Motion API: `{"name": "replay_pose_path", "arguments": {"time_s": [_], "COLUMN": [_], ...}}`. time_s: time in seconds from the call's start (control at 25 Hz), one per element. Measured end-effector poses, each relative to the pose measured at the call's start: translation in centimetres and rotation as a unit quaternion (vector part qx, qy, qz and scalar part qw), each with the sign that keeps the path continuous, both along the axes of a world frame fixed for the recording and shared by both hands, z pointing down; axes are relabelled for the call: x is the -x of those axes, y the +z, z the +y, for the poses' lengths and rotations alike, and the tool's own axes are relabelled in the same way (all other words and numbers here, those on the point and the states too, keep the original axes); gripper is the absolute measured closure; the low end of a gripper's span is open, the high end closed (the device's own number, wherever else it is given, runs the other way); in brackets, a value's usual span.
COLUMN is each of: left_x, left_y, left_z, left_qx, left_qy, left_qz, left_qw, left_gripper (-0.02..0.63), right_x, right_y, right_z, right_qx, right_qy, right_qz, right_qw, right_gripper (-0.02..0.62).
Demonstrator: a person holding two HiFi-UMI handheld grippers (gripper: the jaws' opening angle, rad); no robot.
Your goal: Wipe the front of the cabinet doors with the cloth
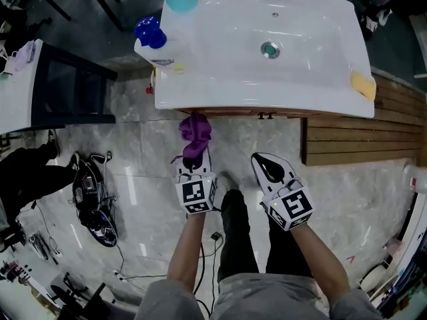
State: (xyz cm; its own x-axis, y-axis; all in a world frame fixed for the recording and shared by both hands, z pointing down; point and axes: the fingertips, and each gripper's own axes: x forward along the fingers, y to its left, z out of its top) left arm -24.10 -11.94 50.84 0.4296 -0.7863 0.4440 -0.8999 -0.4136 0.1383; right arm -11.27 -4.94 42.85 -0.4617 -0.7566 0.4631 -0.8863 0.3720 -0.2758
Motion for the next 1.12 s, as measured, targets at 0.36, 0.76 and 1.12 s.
{"name": "replay_pose_path", "arguments": {"time_s": [0.36, 0.76, 1.12], "left_x": [1.1, 0.7, -0.6], "left_y": [1.9, 1.6, 1.3], "left_z": [-3.2, -5.6, -5.8], "left_qx": [-0.024, -0.040, -0.042], "left_qy": [-0.005, -0.004, 0.009], "left_qz": [-0.031, -0.043, -0.054], "left_qw": [0.9992, 0.9983, 0.9976], "left_gripper": [0.534, 0.534, 0.534], "right_x": [-2.2, -3.6, -5.5], "right_y": [1.8, 2.5, 2.5], "right_z": [0.9, 1.5, 1.8], "right_qx": [0.006, 0.011, 0.006], "right_qy": [0.002, 0.010, 0.027], "right_qz": [-0.001, 0.002, 0.000], "right_qw": [1.000, 1.000, 1.000], "right_gripper": [0.586, 0.586, 0.586]}}
